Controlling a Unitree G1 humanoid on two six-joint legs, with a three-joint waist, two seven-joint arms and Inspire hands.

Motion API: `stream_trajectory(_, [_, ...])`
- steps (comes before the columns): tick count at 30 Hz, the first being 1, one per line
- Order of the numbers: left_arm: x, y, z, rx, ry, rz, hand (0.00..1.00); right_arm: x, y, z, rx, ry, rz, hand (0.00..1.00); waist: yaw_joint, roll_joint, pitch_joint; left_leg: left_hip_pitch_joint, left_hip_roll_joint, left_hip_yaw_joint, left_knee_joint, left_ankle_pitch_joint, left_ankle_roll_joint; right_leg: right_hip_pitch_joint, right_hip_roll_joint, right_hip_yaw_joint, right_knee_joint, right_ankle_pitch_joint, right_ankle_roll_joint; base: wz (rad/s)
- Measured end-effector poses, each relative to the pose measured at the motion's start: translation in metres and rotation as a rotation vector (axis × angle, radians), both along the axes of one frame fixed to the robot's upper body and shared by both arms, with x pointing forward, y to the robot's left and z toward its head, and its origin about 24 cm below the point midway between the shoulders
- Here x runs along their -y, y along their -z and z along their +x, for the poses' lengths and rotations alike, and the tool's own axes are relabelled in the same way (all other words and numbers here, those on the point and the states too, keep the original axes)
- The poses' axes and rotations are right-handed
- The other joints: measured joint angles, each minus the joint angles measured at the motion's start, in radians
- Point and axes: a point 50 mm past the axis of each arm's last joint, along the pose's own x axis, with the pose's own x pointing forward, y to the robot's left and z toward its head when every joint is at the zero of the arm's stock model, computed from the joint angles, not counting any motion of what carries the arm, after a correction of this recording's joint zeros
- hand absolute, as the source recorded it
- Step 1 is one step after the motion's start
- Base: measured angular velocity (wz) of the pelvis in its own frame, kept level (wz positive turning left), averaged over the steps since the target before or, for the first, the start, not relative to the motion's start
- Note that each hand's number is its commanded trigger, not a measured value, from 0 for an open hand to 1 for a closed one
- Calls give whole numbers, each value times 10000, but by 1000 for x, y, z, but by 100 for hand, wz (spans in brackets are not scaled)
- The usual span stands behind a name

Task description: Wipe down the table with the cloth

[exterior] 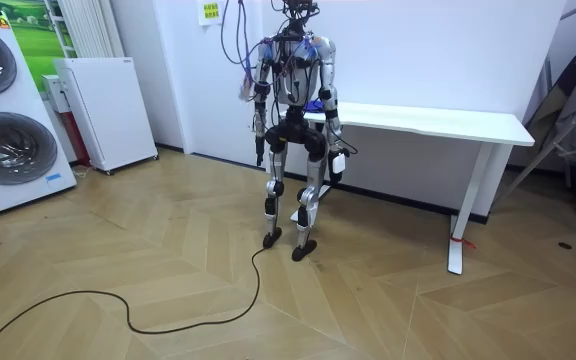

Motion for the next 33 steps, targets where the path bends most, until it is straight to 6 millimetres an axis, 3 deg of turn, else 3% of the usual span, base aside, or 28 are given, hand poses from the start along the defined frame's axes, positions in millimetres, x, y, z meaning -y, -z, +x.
stream_trajectory(15, [0,0,-3,-30,-13,-84,0,-1,1,-4,-115,-8,436,0,20,76,29,12,-5,-9,2,-10,5,37,-5,-1,-19,8,13,1])
stream_trajectory(21, [0,0,-5,-87,-155,-258,0,1,1,-13,-272,1021,360,0,-10,59,11,63,-3,-10,1,-9,5,96,7,28,-12,8,13,0])
stream_trajectory(24, [-3,0,-9,-208,-572,-251,0,5,0,-24,-548,2447,87,0,-50,12,23,184,-1,-10,-5,-12,4,212,8,23,-13,8,13,2])
stream_trajectory(29, [-14,-2,-23,-520,-1818,-70,0,19,-4,-51,-824,6538,-406,0,-511,-37,15,344,-5,-33,2,-70,1,399,7,37,-33,-15,38,3])
stream_trajectory(33, [-28,-6,-35,-750,-2628,207,0,28,-10,-78,-1255,9859,-1028,0,-906,-148,16,412,-7,2,3,-72,4,367,12,297,-15,-42,46,-9])
